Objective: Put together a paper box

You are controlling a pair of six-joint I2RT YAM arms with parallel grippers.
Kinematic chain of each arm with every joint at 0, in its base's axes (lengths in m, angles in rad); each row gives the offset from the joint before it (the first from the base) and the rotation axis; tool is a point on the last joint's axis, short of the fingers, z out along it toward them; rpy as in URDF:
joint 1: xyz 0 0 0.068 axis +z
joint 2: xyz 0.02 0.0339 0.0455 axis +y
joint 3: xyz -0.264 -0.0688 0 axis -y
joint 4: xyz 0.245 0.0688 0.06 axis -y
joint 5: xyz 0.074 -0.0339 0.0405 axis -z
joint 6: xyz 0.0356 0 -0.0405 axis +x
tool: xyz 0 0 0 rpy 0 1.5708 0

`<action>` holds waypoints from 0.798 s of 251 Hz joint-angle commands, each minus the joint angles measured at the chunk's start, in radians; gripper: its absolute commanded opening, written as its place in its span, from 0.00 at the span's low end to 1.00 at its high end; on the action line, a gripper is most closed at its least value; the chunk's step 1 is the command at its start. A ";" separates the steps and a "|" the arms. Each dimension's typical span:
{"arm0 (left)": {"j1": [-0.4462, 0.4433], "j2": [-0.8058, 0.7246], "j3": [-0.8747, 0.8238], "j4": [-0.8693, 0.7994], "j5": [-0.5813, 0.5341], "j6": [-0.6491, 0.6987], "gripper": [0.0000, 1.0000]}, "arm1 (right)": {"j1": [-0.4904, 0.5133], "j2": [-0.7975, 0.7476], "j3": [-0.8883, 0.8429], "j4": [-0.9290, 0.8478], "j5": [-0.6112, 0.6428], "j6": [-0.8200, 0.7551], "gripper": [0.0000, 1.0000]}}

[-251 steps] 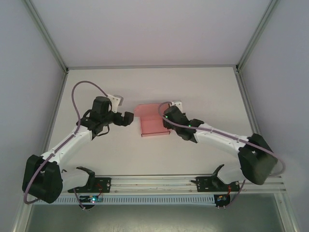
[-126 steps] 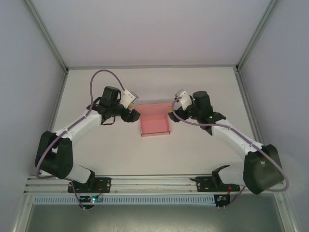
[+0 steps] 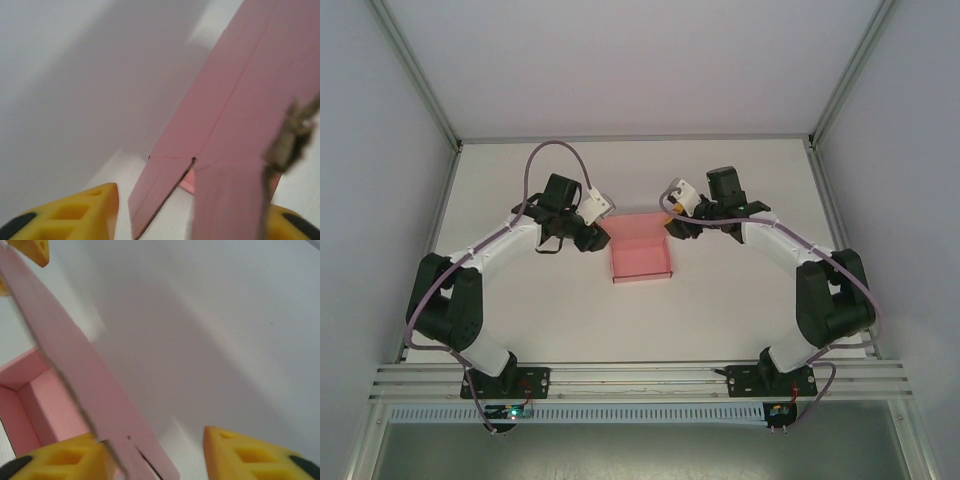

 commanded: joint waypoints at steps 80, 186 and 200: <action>-0.077 0.037 0.077 -0.016 -0.196 -0.073 0.04 | 0.024 -0.008 0.014 -0.038 0.068 0.128 0.02; -0.227 0.157 0.282 -0.108 -0.668 -0.471 0.00 | 0.211 -0.044 -0.045 0.160 0.564 0.603 0.00; -0.234 0.168 0.295 -0.105 -0.689 -0.519 0.00 | 0.218 -0.044 -0.038 0.177 0.613 0.673 0.00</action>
